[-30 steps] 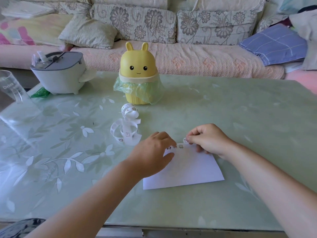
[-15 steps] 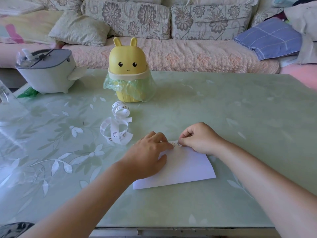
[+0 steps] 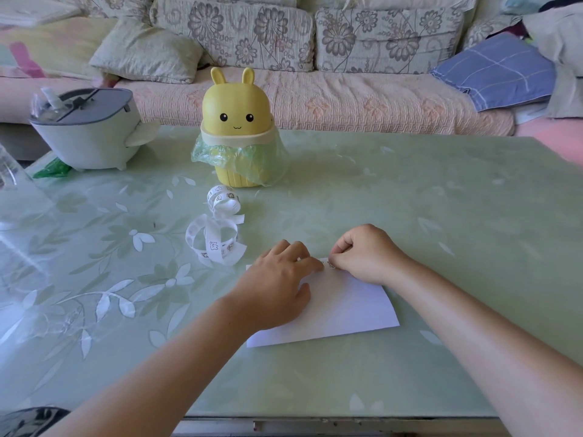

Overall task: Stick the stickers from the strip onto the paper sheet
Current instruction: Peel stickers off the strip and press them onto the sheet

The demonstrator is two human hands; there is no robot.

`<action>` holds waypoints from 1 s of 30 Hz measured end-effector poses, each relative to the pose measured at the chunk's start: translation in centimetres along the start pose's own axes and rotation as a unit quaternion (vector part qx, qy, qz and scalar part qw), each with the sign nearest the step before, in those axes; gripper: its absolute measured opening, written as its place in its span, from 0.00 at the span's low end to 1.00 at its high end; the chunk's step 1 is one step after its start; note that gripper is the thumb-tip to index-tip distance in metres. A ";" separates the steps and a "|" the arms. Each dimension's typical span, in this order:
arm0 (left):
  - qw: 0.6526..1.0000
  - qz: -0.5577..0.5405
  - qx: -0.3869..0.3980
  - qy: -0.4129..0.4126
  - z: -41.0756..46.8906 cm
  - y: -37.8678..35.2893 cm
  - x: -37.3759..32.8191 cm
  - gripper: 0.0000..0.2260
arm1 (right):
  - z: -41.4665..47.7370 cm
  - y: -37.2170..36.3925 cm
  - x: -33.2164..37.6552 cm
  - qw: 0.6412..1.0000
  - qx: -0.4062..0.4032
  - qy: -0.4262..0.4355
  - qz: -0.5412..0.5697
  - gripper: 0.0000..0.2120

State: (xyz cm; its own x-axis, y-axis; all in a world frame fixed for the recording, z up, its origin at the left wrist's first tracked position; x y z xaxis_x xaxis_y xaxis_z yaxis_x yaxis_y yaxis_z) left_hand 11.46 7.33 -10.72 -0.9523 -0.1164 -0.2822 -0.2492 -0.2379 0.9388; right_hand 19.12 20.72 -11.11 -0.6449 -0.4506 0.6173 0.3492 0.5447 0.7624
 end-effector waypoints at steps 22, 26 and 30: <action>0.999 0.036 -0.016 -0.008 -0.1 -1.3 -1.8 0.22 | -4.1 -0.6 1.2 0.946 -0.075 0.189 -0.252 0.17; 1.000 0.028 -0.005 -0.006 -0.7 -1.6 -2.0 0.27 | -5.7 -3.1 0.3 0.931 0.025 0.205 -0.301 0.41; 0.998 0.039 0.045 0.012 -1.3 -2.3 -1.7 0.32 | -6.3 -3.5 -0.5 0.924 0.046 0.193 -0.326 0.44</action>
State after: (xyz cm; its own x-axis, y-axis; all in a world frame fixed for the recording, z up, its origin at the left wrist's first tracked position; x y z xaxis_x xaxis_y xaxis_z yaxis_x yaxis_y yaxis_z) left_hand 13.93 6.82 -12.69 -0.9654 -0.1539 -0.2105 -0.1897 -0.1389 0.9720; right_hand 22.49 14.60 -12.90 -0.4010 -0.9134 0.0696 -0.0976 0.1181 0.9882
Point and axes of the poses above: each hand's wrist, its own z-axis towards the middle knuckle, its own y-axis out of the back of the hand, x = y × z, the point moved 9 cm from there along z, towards the middle knuckle, and after that the axes turned 1 degree about y, right-handed, at the moved point
